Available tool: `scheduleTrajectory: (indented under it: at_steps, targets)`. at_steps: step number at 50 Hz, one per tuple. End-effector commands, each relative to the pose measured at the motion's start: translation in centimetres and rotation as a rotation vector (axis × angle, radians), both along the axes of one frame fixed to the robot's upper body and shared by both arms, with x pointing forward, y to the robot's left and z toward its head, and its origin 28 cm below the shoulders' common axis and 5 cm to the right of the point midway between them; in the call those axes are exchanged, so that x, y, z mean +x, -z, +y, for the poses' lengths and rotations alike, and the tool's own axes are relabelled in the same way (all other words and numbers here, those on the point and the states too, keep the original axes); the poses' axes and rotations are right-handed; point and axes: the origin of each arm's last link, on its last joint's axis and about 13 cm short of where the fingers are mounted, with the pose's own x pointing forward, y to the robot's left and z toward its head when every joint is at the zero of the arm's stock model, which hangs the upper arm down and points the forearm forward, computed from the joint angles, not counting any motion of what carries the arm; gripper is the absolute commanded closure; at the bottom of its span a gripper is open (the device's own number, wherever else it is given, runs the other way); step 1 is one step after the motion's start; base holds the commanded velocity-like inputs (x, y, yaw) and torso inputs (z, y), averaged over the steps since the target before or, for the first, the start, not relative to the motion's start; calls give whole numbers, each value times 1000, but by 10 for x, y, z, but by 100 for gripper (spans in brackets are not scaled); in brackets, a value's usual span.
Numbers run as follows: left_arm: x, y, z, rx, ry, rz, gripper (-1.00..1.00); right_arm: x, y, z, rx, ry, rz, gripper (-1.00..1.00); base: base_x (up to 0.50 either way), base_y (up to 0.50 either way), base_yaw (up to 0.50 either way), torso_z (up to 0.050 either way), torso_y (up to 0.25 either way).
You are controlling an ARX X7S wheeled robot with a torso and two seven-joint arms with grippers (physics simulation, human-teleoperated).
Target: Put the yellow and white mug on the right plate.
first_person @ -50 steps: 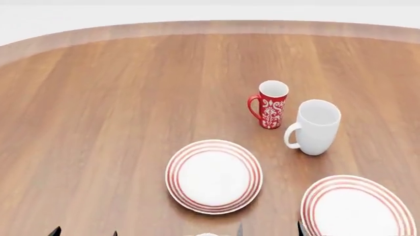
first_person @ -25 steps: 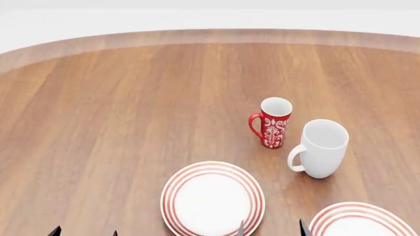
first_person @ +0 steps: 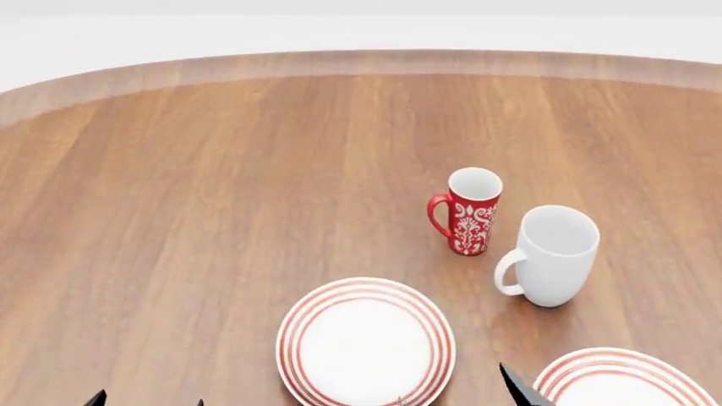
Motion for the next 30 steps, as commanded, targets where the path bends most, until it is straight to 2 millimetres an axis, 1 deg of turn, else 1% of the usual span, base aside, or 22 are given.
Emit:
scheduleTrajectory:
  at_steps: [1, 2, 3, 5, 11, 14, 15, 30]
  targets:
    - [0, 0, 0, 10, 1, -1, -100, -21, -6, -11, -123, -256, 38, -100, 0, 0, 0, 0, 0]
    - [0, -1, 0, 8, 1, -1, -100, -25, -5, -11, -117, -309, 48, -100, 0, 0, 0, 0, 0]
    - [0, -1, 0, 9, 1, -2, -100, -27, -5, -11, -122, -323, 59, -100, 0, 0, 0, 0, 0]
    - [0, 0, 0, 10, 0, -1, -100, -30, -2, -12, -169, -321, 90, -100, 0, 0, 0, 0, 0]
    - [0, -1, 0, 10, 3, 0, -100, -36, 0, -13, -156, -385, 142, -100, 0, 0, 0, 0, 0]
    - [0, -1, 0, 10, 2, 0, -100, -36, 0, -13, -156, -385, 142, -100, 0, 0, 0, 0, 0]
    - [0, -1, 0, 10, 2, 0, -100, -41, 2, -15, -149, -419, 186, -100, 0, 0, 0, 0, 0]
    - [0, 0, -1, 12, 3, 0, -100, -49, 12, -25, -168, -463, 285, -100, 0, 0, 0, 0, 0]
